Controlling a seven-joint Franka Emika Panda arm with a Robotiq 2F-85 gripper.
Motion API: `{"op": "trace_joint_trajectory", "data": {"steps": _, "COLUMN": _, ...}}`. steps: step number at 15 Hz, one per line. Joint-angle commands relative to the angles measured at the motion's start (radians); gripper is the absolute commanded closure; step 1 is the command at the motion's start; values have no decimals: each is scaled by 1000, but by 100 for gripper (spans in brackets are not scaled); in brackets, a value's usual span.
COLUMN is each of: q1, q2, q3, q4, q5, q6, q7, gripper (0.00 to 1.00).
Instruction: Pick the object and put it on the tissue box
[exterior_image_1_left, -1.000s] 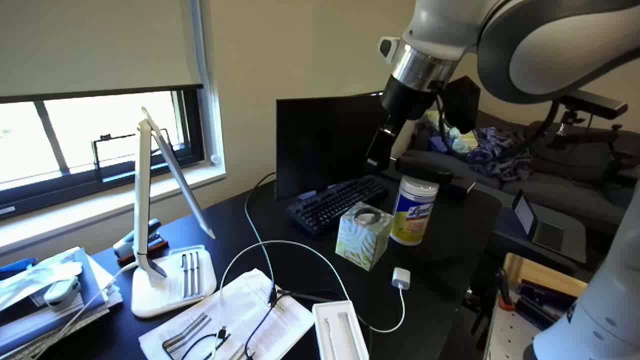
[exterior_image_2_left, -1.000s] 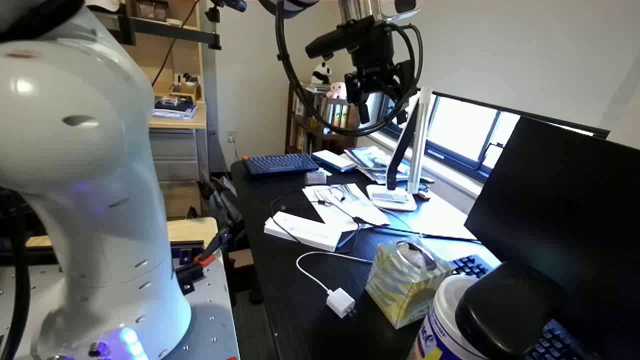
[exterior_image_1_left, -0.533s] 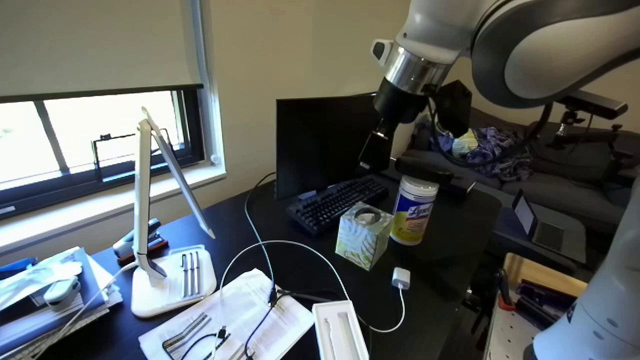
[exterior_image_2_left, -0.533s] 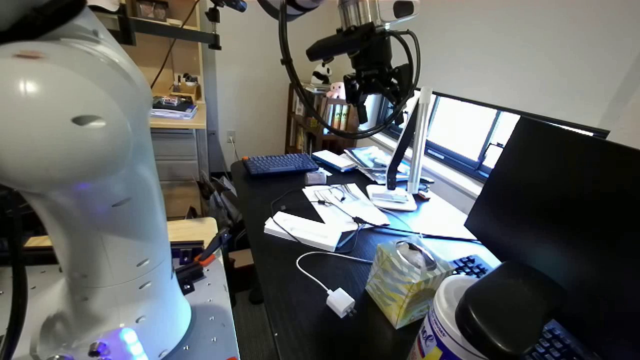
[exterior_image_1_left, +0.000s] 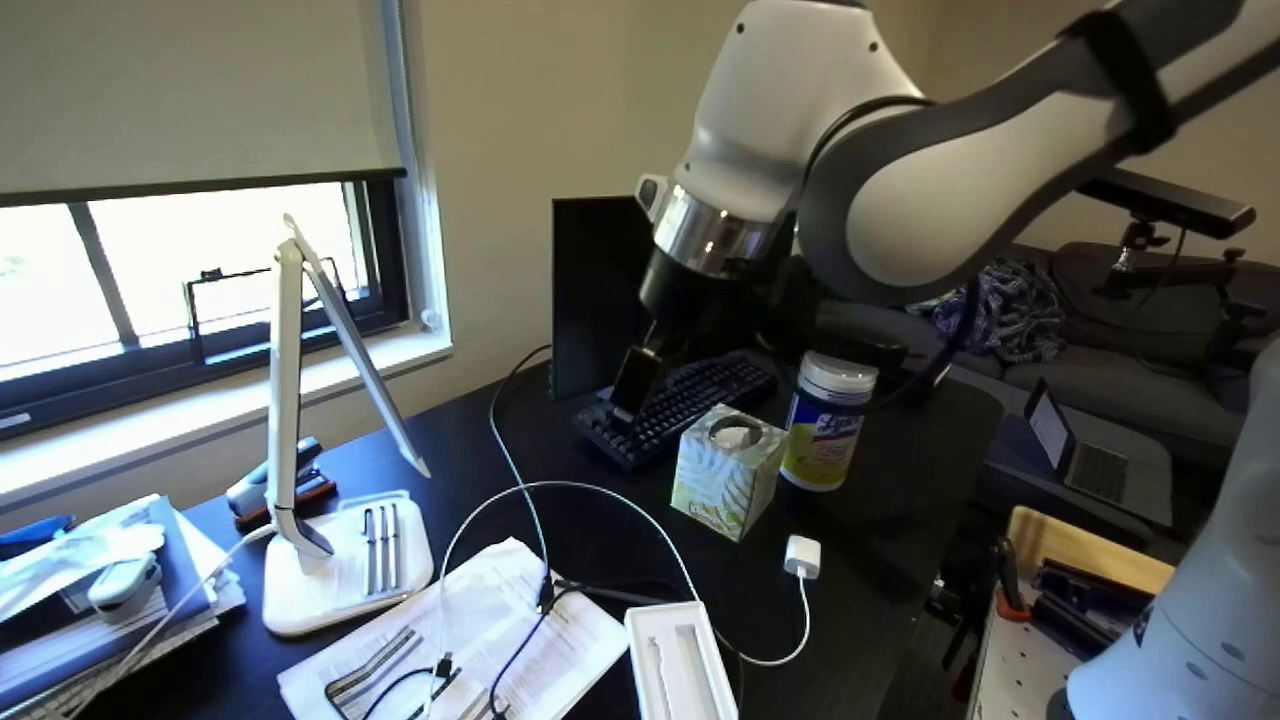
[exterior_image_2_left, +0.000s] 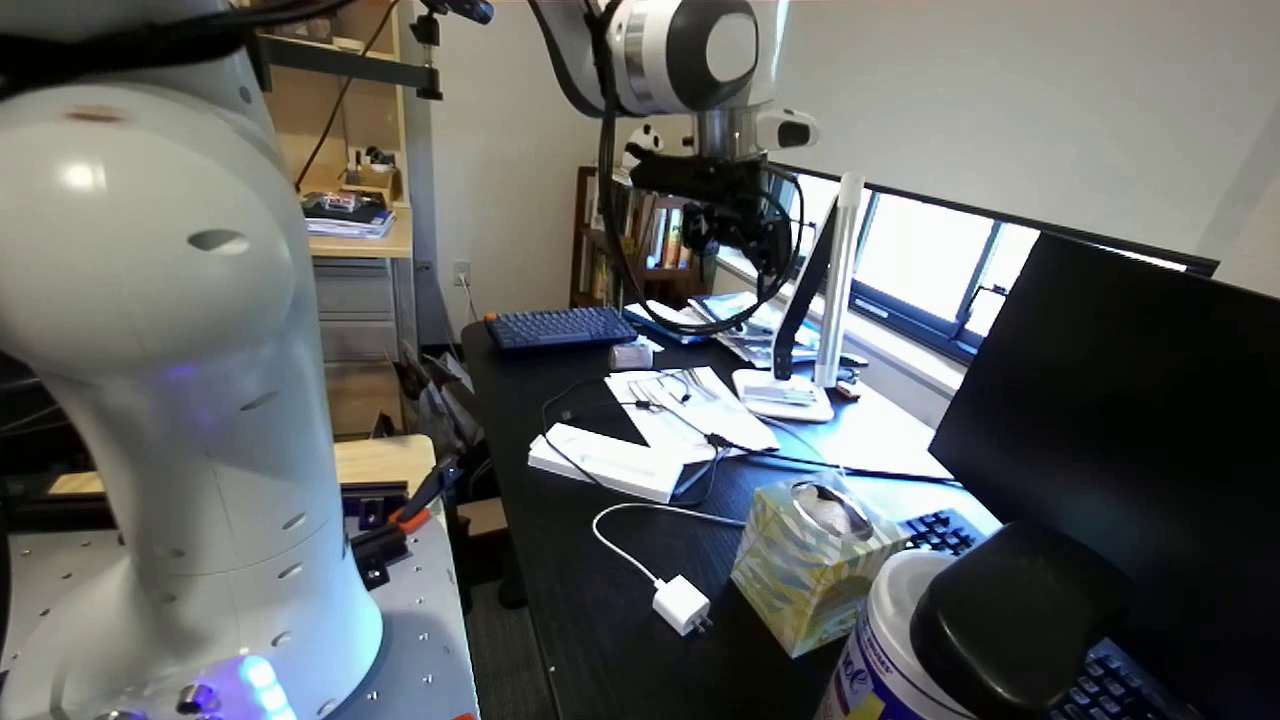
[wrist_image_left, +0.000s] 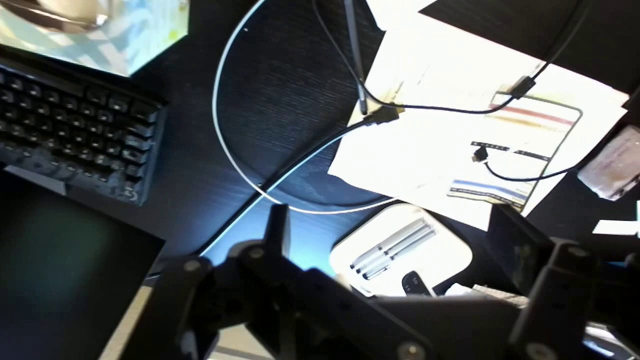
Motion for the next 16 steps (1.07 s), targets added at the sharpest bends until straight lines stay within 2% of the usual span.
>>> {"op": "trace_joint_trajectory", "data": {"steps": 1, "q1": 39, "q2": 210, "q3": 25, "q4": 143, "q5": -4, "q6": 38, "q7": 40, "gripper": 0}}
{"op": "trace_joint_trajectory", "data": {"steps": 4, "q1": 87, "q2": 336, "q3": 27, "q4": 264, "q5": -31, "q6": 39, "q7": 80, "gripper": 0}}
{"op": "trace_joint_trajectory", "data": {"steps": 10, "q1": 234, "q2": 528, "q3": -18, "q4": 478, "q5": -143, "q6": 31, "q7": 201, "gripper": 0}}
{"op": "trace_joint_trajectory", "data": {"steps": 12, "q1": 252, "q2": 545, "q3": -21, "q4": 497, "q5": -120, "q6": 38, "q7": 177, "gripper": 0}}
{"op": "trace_joint_trajectory", "data": {"steps": 13, "q1": 246, "q2": 516, "q3": -20, "q4": 462, "q5": -97, "q6": 30, "q7": 159, "gripper": 0}}
{"op": "trace_joint_trajectory", "data": {"steps": 16, "q1": 259, "q2": 541, "q3": -25, "q4": 489, "q5": -97, "q6": 30, "q7": 159, "gripper": 0}}
